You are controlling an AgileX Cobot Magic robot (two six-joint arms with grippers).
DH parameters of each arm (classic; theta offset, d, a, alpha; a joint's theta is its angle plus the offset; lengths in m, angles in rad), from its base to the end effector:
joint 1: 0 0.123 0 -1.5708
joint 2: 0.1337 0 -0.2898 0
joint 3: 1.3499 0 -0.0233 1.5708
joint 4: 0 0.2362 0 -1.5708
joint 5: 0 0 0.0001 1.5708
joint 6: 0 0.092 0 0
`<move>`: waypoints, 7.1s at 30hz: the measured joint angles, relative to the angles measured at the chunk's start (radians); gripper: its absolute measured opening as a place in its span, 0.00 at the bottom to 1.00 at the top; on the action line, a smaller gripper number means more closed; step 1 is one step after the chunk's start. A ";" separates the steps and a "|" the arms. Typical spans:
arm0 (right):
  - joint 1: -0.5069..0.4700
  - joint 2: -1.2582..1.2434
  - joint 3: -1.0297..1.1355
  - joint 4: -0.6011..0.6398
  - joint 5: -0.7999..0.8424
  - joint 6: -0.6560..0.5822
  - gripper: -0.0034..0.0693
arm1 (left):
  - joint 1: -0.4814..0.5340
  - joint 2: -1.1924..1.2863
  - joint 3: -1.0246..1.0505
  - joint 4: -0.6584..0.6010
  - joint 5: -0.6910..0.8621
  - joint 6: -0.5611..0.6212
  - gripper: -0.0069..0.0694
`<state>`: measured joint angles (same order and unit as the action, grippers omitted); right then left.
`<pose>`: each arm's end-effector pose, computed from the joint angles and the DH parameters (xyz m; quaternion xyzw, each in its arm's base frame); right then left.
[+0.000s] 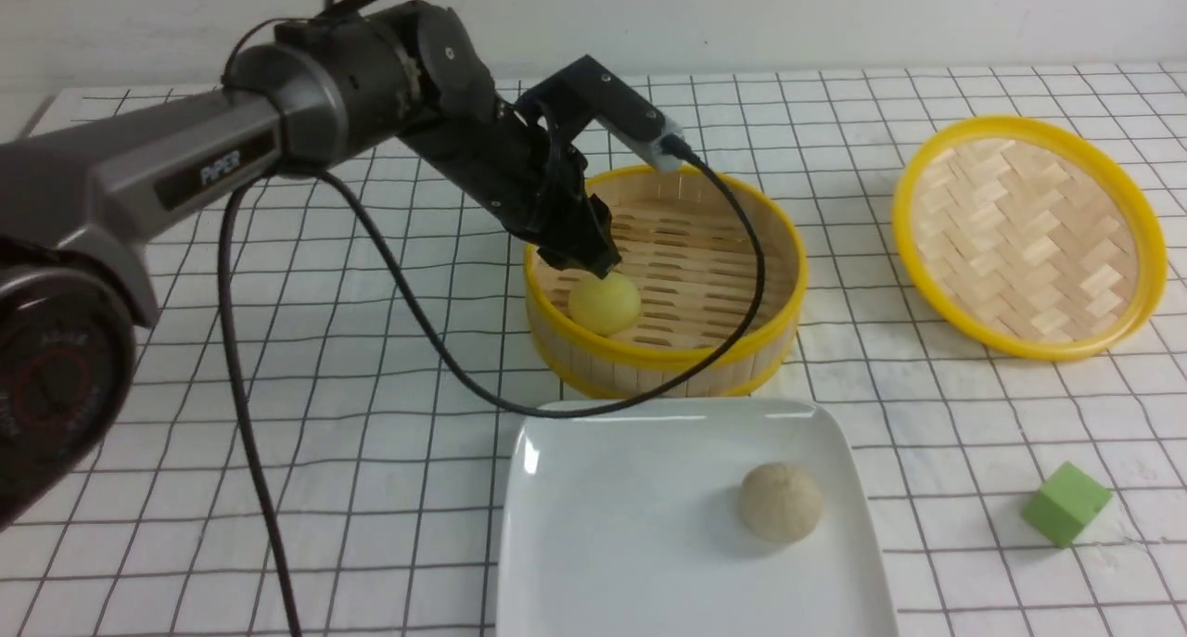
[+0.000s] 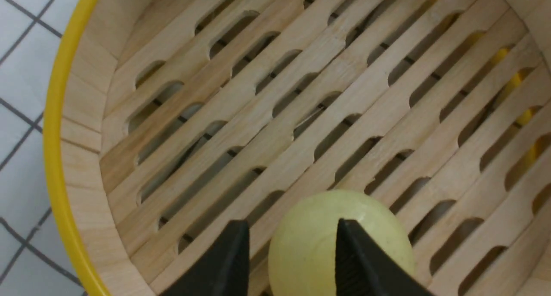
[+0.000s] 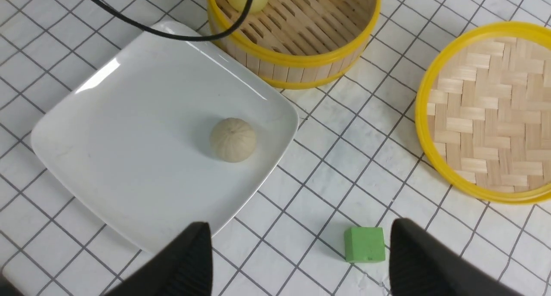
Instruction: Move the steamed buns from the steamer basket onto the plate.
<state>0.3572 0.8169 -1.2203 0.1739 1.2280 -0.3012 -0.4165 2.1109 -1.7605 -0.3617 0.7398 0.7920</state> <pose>0.0850 0.0477 0.4299 -0.3006 0.8600 0.0979 0.4006 0.4167 -0.2084 0.2368 0.4595 0.8303 -0.0995 0.2994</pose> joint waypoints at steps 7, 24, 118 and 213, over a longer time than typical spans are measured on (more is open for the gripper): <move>0.000 0.000 0.000 0.000 0.012 0.000 0.78 | -0.023 0.035 -0.026 0.095 0.027 -0.089 0.49; 0.000 0.000 0.000 -0.018 0.013 0.000 0.78 | -0.028 0.035 -0.027 0.124 0.061 -0.136 0.10; 0.000 -0.001 0.000 -0.013 -0.033 -0.014 0.74 | -0.028 -0.118 -0.035 0.142 0.112 -0.314 0.11; 0.000 -0.013 0.000 0.086 -0.256 -0.075 0.74 | -0.307 -0.735 0.365 1.116 0.126 -1.187 0.63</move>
<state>0.3572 0.8041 -1.2203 0.2601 0.9716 -0.3760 -0.7232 1.3754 -1.3950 0.7546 0.8653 -0.3948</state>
